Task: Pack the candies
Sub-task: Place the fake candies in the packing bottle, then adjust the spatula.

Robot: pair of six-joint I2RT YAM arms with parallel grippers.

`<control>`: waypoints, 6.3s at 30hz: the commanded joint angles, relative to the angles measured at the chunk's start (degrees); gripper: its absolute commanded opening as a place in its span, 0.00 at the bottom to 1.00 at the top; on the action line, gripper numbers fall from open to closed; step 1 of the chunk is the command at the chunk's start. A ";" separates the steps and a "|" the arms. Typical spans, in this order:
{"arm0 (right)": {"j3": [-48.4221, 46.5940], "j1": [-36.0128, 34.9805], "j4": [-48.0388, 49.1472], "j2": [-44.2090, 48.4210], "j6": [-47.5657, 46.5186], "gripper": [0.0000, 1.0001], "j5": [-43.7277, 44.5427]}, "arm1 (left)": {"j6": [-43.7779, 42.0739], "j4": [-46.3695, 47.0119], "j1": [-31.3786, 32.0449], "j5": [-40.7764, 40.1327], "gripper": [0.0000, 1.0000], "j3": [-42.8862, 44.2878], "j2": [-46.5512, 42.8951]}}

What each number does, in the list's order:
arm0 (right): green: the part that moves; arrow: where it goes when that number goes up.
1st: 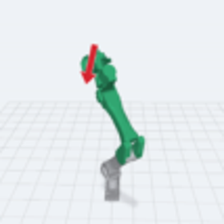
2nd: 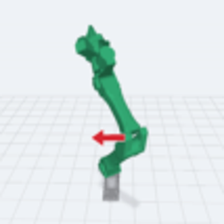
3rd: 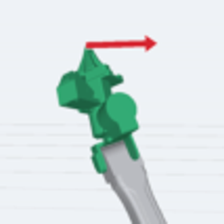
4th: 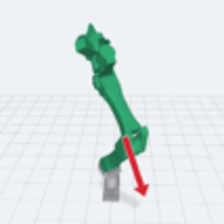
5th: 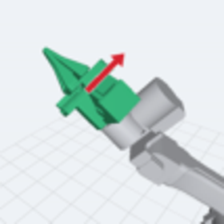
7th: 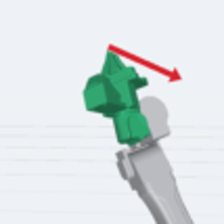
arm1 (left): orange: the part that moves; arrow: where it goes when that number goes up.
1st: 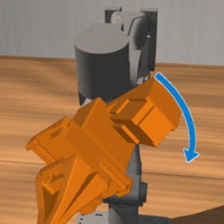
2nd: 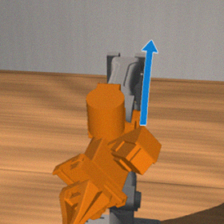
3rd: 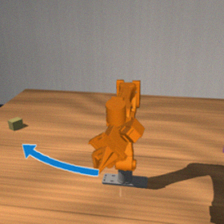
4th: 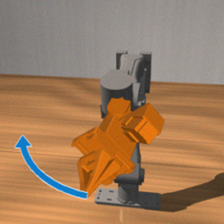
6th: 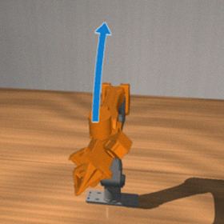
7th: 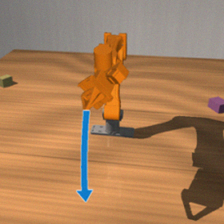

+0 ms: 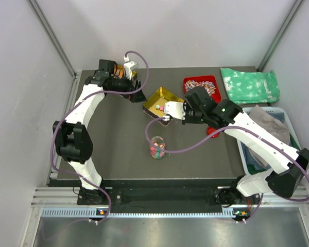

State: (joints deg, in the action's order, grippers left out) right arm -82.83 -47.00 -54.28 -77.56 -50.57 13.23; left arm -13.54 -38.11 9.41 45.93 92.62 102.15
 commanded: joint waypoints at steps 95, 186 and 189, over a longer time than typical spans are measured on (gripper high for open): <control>9.00 8.07 20.62 7.42 10.58 0.25 -17.45 | -5.53 -12.52 9.05 30.71 0.00 7.84 5.52; 4.95 4.64 22.38 4.08 15.07 0.00 -18.08 | -0.27 -6.63 8.61 25.17 0.58 6.78 7.01; 6.71 4.82 21.85 4.78 13.48 0.00 -16.23 | 2.02 -5.22 5.81 24.29 0.87 10.63 7.97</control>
State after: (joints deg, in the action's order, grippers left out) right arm -74.32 -41.85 -35.53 -74.72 -35.64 -5.21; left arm -13.85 -46.54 18.06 71.31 98.59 110.52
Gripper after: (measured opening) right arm 0.066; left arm 0.779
